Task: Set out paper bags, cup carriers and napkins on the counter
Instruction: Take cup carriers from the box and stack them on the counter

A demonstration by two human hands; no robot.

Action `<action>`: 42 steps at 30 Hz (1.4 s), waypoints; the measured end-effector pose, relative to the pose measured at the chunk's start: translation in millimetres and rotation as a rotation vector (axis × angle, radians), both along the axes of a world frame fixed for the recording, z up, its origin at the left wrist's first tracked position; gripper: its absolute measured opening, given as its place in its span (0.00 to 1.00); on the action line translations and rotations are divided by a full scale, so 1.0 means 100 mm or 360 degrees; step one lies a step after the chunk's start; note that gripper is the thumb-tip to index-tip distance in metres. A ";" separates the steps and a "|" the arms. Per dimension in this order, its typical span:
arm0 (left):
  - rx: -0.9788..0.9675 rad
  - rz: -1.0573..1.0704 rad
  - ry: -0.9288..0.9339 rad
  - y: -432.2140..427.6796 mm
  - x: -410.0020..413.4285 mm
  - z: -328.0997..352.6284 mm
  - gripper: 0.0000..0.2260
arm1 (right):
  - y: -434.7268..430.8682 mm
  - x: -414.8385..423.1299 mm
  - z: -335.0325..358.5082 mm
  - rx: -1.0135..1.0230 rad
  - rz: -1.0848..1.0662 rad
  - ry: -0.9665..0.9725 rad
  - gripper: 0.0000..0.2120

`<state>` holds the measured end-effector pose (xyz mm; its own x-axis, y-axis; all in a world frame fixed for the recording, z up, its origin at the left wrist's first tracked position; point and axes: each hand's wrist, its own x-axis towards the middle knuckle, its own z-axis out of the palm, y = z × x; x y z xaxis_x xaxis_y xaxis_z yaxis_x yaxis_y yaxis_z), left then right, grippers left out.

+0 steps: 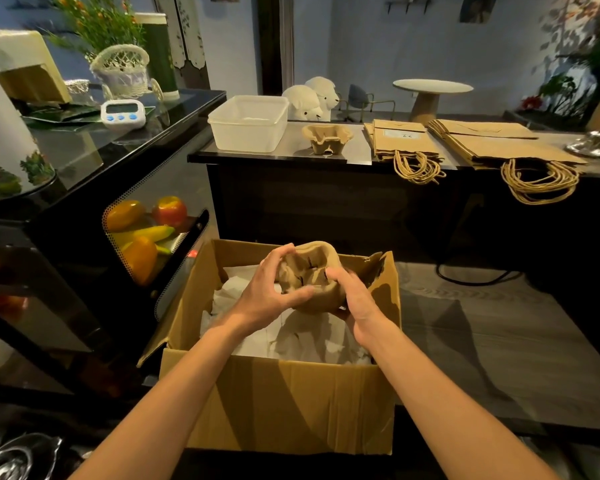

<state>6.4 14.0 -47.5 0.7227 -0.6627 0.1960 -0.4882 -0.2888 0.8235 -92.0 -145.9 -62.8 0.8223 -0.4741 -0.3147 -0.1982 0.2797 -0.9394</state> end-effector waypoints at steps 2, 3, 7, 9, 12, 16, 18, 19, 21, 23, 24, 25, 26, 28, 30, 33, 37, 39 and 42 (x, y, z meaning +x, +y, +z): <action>-0.0112 0.0111 0.0181 -0.03 -0.02 0.02 0.36 | 0.01 -0.01 0.03 -0.0049 0.0066 -0.0095 0.25; -0.0163 0.0166 0.0298 -0.04 -0.01 0.04 0.37 | 0.04 -0.02 0.06 -0.0089 0.0113 -0.0144 0.24; -0.0233 0.0113 0.0810 -0.01 0.10 0.03 0.35 | 0.12 -0.03 0.18 -0.0175 0.0218 -0.0244 0.25; -0.0270 0.0038 0.0987 0.03 0.06 0.06 0.29 | 0.13 -0.03 0.22 -0.0171 0.0200 -0.0257 0.24; -0.0312 0.0076 0.1029 0.04 0.01 0.06 0.22 | 0.15 -0.01 0.22 -0.0171 0.0141 -0.0197 0.27; -0.0289 0.0236 0.1024 0.03 0.04 0.03 0.23 | 0.16 0.04 0.17 -0.0244 0.0060 -0.0098 0.36; -0.0293 0.0309 0.1026 0.02 0.05 0.00 0.24 | 0.15 0.04 0.17 -0.0266 0.0076 -0.0097 0.43; -0.0298 0.0310 0.1036 0.01 0.05 0.00 0.24 | 0.16 0.04 0.16 -0.0288 0.0103 -0.0087 0.45; -0.0305 0.0287 0.1062 -0.01 0.06 -0.01 0.28 | 0.16 0.03 0.16 -0.0344 0.0142 -0.0040 0.41; -0.0300 0.0279 0.1067 -0.01 0.06 -0.01 0.32 | 0.14 0.05 0.13 -0.0381 0.0126 0.0004 0.34; -0.0302 0.0288 0.1062 -0.02 0.05 0.00 0.33 | 0.12 0.06 0.13 -0.0393 0.0092 0.0021 0.30; -0.0295 0.0302 0.1067 -0.02 0.06 0.00 0.36 | 0.11 0.07 0.12 -0.0404 0.0049 0.0038 0.28; -0.0278 0.0304 0.1088 -0.02 0.06 0.01 0.37 | 0.10 0.08 0.13 -0.0411 0.0002 0.0055 0.26; -0.0242 0.0267 0.1114 -0.02 0.06 0.04 0.34 | 0.08 0.10 0.13 -0.0421 -0.0084 0.0044 0.22; -0.0196 0.0242 0.1117 -0.02 0.04 0.07 0.27 | 0.08 0.10 0.13 -0.0416 -0.0156 0.0023 0.22; -0.0118 0.0268 0.1052 -0.03 0.04 0.09 0.26 | 0.07 0.09 0.15 -0.0341 -0.0180 -0.0015 0.25; -0.0097 0.0318 0.1024 -0.03 0.06 0.06 0.27 | 0.07 0.09 0.14 -0.0362 -0.0051 -0.0185 0.33; -0.0103 0.0303 0.0973 -0.03 0.06 0.07 0.32 | 0.06 0.12 0.10 -0.0429 0.0001 -0.0230 0.37; -0.0116 0.0330 0.0879 -0.02 0.04 0.06 0.39 | 0.03 0.13 0.07 -0.0403 0.0006 -0.0232 0.38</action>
